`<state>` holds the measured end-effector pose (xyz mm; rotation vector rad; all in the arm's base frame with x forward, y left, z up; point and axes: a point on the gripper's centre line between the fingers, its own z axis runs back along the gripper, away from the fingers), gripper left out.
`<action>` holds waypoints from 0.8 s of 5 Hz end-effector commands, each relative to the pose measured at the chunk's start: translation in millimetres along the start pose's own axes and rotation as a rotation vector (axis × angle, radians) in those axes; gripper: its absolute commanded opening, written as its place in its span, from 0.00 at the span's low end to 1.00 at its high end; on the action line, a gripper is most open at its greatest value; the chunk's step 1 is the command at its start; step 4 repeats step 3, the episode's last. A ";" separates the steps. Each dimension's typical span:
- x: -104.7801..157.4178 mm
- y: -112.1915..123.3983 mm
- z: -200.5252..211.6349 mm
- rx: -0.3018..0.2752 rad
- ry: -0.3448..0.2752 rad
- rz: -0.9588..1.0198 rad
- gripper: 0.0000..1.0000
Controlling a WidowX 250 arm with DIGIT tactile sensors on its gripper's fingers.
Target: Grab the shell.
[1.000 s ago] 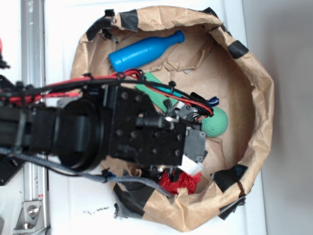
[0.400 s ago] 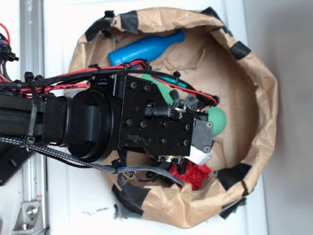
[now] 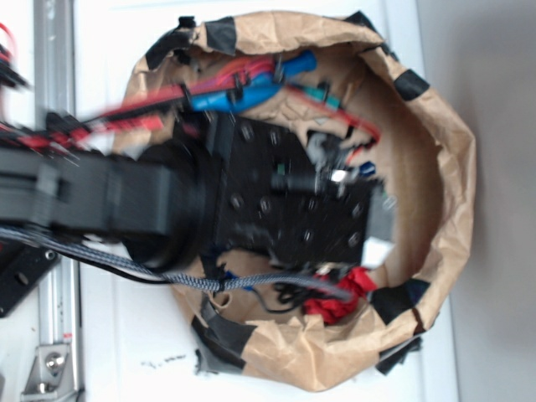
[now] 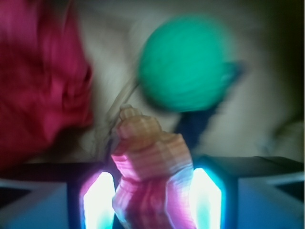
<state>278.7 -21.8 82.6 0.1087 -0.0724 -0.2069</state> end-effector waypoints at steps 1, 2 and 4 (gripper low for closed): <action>-20.6 42.1 109.6 -0.070 -0.093 0.456 0.00; -23.0 36.9 137.1 -0.099 -0.100 0.520 0.00; -31.8 29.4 136.0 -0.044 -0.156 0.597 0.00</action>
